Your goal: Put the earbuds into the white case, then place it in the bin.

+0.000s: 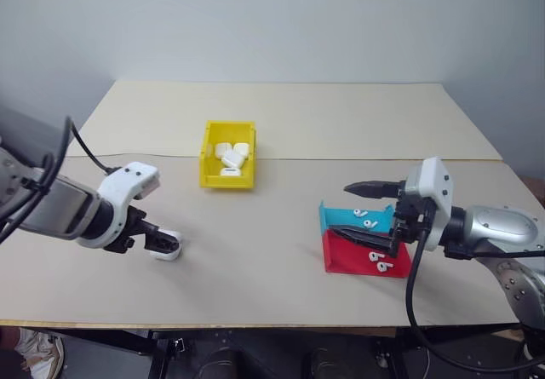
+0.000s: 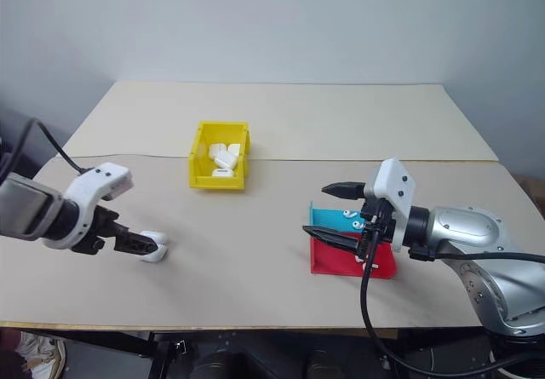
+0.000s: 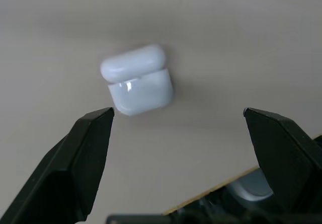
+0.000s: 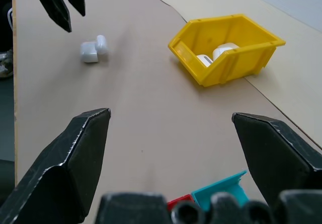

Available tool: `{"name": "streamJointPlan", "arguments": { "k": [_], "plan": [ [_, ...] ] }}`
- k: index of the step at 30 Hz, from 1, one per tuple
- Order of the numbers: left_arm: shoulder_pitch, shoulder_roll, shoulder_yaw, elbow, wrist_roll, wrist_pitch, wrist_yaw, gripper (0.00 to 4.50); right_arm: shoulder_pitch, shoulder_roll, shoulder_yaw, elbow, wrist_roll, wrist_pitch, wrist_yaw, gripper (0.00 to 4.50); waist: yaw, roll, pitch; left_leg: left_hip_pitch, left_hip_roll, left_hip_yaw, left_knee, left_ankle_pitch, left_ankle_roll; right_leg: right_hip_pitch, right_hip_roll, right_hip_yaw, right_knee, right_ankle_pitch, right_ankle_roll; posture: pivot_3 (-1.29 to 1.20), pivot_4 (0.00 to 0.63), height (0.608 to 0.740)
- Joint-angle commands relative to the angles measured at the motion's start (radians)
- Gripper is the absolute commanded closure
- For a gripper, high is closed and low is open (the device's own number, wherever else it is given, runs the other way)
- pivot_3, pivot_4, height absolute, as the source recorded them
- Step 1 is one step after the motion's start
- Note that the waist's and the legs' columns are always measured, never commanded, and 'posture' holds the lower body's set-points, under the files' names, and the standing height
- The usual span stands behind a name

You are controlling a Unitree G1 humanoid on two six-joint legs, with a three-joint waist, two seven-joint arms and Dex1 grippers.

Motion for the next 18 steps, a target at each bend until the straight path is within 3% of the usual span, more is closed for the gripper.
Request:
{"name": "streamJointPlan", "arguments": {
  "k": [1,11,18],
  "plan": [
    [-0.035,-0.024,-0.064,0.041,-0.022,-0.049,0.09,0.0,0.002,0.009,-0.007,-0.037,0.006,-0.018,-0.014,0.01,0.002,0.0,0.0,0.0,0.0,0.0,0.0,0.0,0.0,0.0,0.0,0.0,0.0,0.0,0.0,0.0,0.15,0.74],
    [-0.098,-0.22,-0.16,0.273,-0.022,-0.042,0.27,0.0,0.006,0.026,0.008,-0.074,0.009,-0.006,-0.056,0.01,0.002,-0.001,0.0,-0.001,-0.001,0.001,0.0,0.001,-0.001,0.0,-0.001,-0.001,0.0,0.0,0.0,0.0,0.15,0.74],
    [-0.107,-0.261,-0.191,0.32,-0.022,-0.028,0.378,0.0,0.024,0.023,0.004,-0.094,0.019,0.002,-0.076,0.01,-0.001,-0.001,0.0,-0.001,-0.001,0.0,0.0,0.003,-0.005,0.0,-0.001,-0.001,0.0,0.0,0.0,0.0,0.15,0.74]
  ]
}}
